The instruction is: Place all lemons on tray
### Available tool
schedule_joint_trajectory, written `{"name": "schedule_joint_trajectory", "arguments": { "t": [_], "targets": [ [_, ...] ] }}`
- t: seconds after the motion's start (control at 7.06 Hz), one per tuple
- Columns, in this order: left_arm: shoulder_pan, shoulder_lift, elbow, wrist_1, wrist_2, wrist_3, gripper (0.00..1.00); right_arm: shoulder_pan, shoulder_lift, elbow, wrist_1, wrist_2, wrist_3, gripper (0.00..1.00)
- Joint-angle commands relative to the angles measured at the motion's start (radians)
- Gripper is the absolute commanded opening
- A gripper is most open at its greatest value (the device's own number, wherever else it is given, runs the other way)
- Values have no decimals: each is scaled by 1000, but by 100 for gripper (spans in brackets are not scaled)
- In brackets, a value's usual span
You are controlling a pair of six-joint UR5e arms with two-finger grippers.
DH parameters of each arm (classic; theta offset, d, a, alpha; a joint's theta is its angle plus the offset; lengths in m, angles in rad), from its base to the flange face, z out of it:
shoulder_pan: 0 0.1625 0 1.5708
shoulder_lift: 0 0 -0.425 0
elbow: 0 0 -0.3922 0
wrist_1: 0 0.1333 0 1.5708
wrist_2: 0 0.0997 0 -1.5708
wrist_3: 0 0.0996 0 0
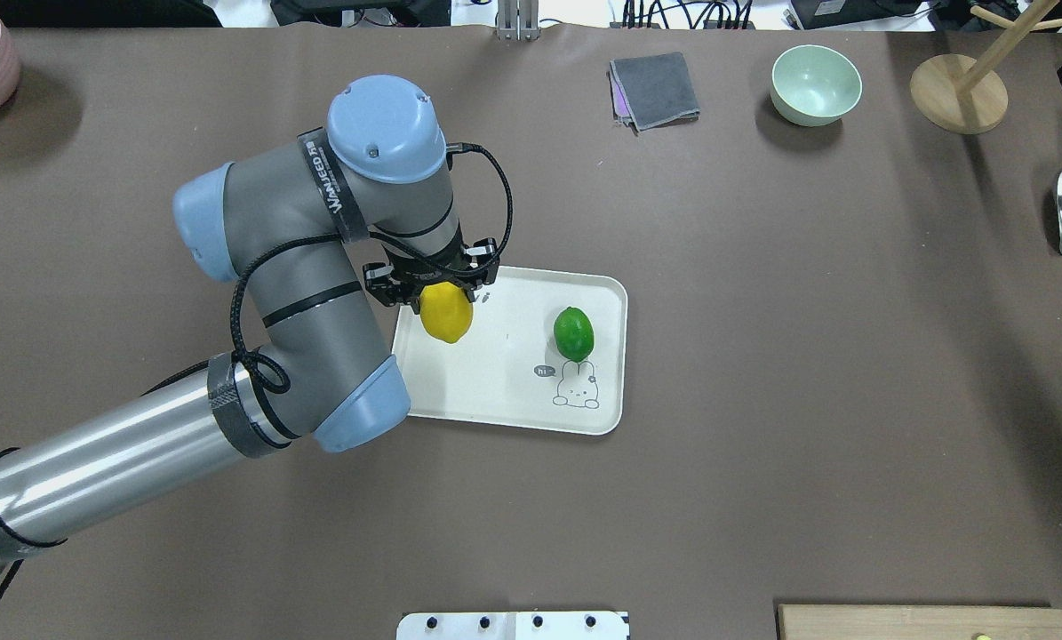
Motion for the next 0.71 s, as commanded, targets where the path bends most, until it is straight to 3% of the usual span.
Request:
{"name": "schedule_joint_trajectory", "arguments": {
  "t": [0.0, 0.14, 0.28, 0.42, 0.57],
  "targets": [
    [19, 22, 90, -143, 8, 3, 0, 127, 50, -19, -237, -41, -88, 100],
    [29, 16, 128, -178, 29, 7, 0, 143, 79, -22, -309, -41, -153, 100],
    [32, 16, 136, -184, 37, 13, 21, 146, 101, -19, -358, -40, -153, 100],
    [32, 16, 138, -185, 37, 42, 86, 154, 110, -21, -362, -38, -152, 100],
    [32, 17, 132, -183, 36, 44, 97, 178, 108, -19, -362, -31, -152, 100]
  ]
}}
